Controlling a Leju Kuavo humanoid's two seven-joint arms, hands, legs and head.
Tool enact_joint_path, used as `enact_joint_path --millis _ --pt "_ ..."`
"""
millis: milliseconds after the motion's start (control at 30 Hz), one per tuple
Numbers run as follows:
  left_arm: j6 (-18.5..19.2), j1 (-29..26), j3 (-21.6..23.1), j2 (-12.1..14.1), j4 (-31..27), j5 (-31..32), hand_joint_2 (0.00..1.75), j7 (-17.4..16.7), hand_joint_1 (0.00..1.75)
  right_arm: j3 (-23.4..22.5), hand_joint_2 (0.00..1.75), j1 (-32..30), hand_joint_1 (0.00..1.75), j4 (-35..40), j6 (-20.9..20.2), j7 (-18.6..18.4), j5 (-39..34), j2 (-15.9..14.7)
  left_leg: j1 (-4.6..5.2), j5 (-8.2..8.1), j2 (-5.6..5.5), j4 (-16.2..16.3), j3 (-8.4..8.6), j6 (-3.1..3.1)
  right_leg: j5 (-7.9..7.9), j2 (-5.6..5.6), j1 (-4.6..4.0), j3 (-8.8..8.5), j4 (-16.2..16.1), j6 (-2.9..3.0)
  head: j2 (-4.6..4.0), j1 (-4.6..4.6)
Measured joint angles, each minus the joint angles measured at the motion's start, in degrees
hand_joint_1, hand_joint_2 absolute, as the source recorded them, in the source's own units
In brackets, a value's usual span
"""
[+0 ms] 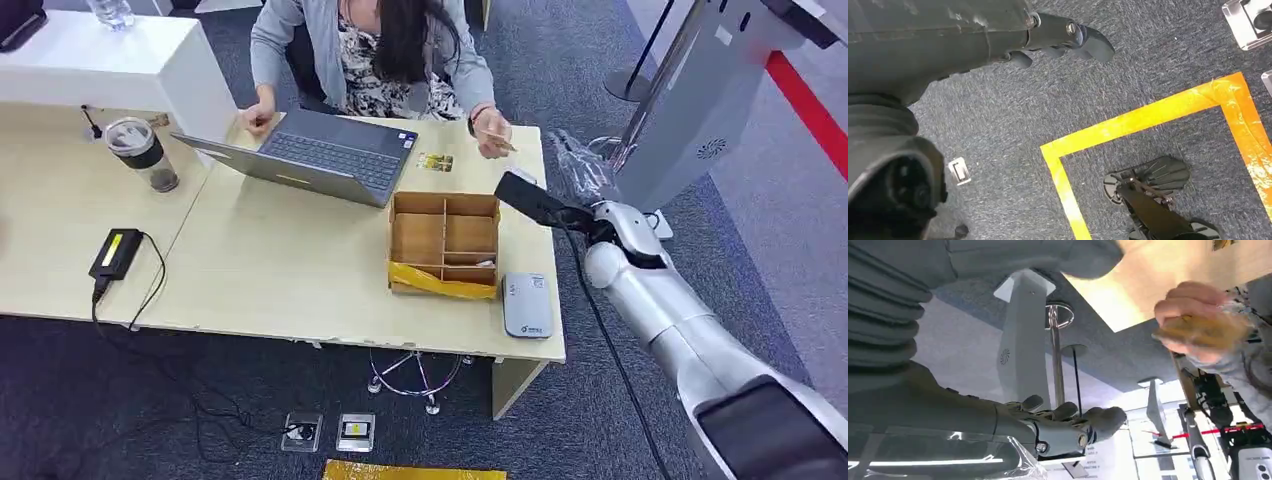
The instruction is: Pass the card to the sensor for recognition and then transmit it.
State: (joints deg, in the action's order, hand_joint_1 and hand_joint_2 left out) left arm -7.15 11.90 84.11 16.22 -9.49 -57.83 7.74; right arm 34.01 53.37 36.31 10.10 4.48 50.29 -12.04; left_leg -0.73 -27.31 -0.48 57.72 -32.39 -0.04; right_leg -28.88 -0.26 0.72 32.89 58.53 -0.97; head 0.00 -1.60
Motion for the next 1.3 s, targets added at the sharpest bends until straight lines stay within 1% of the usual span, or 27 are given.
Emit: enact_joint_path --millis 100,167,233,333,367,467,700,767,867,933,1000,1067,1167,1300 --pt "-0.1 -0.1 0.0 0.0 0.0 -0.3 0.00 0.0 0.00 -0.2 0.00 -1.6 0.00 3.1 -1.2 -1.3 -0.3 -1.0 0.00 0.00 0.00 0.0 0.00 0.00 0.00 0.00 0.00 0.00 0.0 0.00 0.00 0.02" --pt "-0.2 -0.2 0.0 0.0 0.0 -0.4 0.00 0.0 0.00 -0.8 0.00 -3.0 0.00 6.1 -2.3 -2.6 -0.9 -2.3 0.00 0.00 0.00 0.0 0.00 0.00 0.00 0.00 0.00 0.00 0.0 0.00 0.00 0.02" --pt "-0.2 -0.2 0.0 0.0 0.0 -0.5 0.00 0.0 0.00 -1.6 0.00 -4.5 0.00 9.3 -3.7 -3.9 -1.5 -3.7 0.01 0.00 0.00 0.0 0.00 0.00 0.00 0.00 0.01 0.00 0.0 0.00 0.00 0.02" --pt "-0.4 -0.3 0.0 0.1 0.0 -0.9 0.00 0.0 0.00 -3.1 0.00 -7.6 0.00 16.4 -6.3 -7.0 -3.2 -6.5 0.01 -0.01 -0.02 0.0 0.01 0.00 0.00 -0.02 0.01 -0.01 0.0 0.00 0.00 0.00" --pt "-0.5 -0.3 0.0 0.2 0.0 -1.0 0.00 0.0 0.00 -3.7 1.75 -8.7 0.00 19.0 -7.3 -8.2 -4.2 -7.6 0.01 -0.01 -0.02 0.0 0.01 0.00 0.00 -0.03 0.01 -0.01 0.0 0.00 0.00 0.00" --pt "-0.7 -0.4 0.0 0.3 0.0 -1.4 0.00 0.0 0.00 -5.8 1.75 -12.8 0.00 27.0 -9.2 -11.3 -6.8 -10.5 0.00 -0.01 -0.01 0.0 0.02 0.01 0.00 0.00 0.00 -0.01 0.0 0.00 0.00 0.02" --pt "-1.4 -0.6 0.0 0.3 0.0 -2.2 0.00 -1.0 0.00 -11.7 1.75 -24.6 0.00 46.6 -11.2 -18.8 -13.9 -17.7 0.01 -0.02 -0.01 0.0 0.02 0.01 0.00 -0.02 0.01 -0.02 0.0 0.00 0.00 0.02" --pt "-1.6 -0.6 0.0 0.3 0.0 -2.4 0.00 -1.2 0.00 -13.1 1.75 -27.2 0.00 51.8 -11.7 -20.0 -15.0 -19.4 0.00 -0.05 0.03 0.0 0.03 -0.04 0.00 0.01 0.01 -0.01 0.0 0.00 0.00 0.02" --pt "-2.1 -0.6 0.0 0.3 0.0 -2.6 0.00 -1.2 0.00 -14.5 1.75 -30.0 0.00 58.7 -11.9 -21.7 -15.2 -21.1 0.00 -0.05 0.06 0.0 0.05 -0.04 0.00 0.04 0.01 -0.02 0.0 0.00 0.00 0.00" --pt "-2.2 -0.6 0.0 0.3 0.0 -2.6 0.00 -1.2 0.00 -14.7 1.75 -31.8 0.00 63.0 -11.9 -23.0 -14.4 -21.6 -0.01 -0.05 0.06 0.0 0.06 -0.05 0.00 0.08 0.00 -0.03 0.0 0.00 0.00 0.00" --pt "-2.5 -0.6 0.0 0.2 0.0 -2.7 0.00 -1.2 0.00 -14.5 1.75 -33.3 0.00 66.3 -11.7 -24.3 -13.2 -21.6 -0.02 -0.05 0.05 0.0 0.06 -0.05 0.00 0.08 -0.01 -0.04 0.0 0.00 0.00 0.02" --pt "-2.6 -0.5 0.0 0.0 0.0 -2.8 0.00 -1.2 0.00 -13.9 1.75 -34.9 0.00 68.9 -10.1 -25.3 -11.0 -21.4 -0.03 -0.05 0.05 0.0 0.05 -0.05 -0.01 0.05 -0.02 -0.05 0.0 0.01 0.00 0.00" --pt "-2.7 -0.5 0.0 -0.3 0.0 -2.8 0.00 -1.2 0.00 -12.5 1.75 -36.7 0.00 70.8 -7.3 -25.5 -7.4 -20.2 -0.03 -0.05 0.04 0.0 0.05 -0.05 -0.01 0.07 -0.02 -0.05 0.0 0.01 0.00 0.04" --pt "-3.1 -0.4 0.0 -0.7 0.0 -2.8 0.00 -1.4 0.00 -10.0 1.75 -37.5 0.00 71.0 -5.7 -24.9 -2.4 -18.4 -0.03 -0.05 0.05 0.0 0.04 -0.05 -0.01 0.09 -0.02 -0.04 0.0 0.01 0.00 0.00"
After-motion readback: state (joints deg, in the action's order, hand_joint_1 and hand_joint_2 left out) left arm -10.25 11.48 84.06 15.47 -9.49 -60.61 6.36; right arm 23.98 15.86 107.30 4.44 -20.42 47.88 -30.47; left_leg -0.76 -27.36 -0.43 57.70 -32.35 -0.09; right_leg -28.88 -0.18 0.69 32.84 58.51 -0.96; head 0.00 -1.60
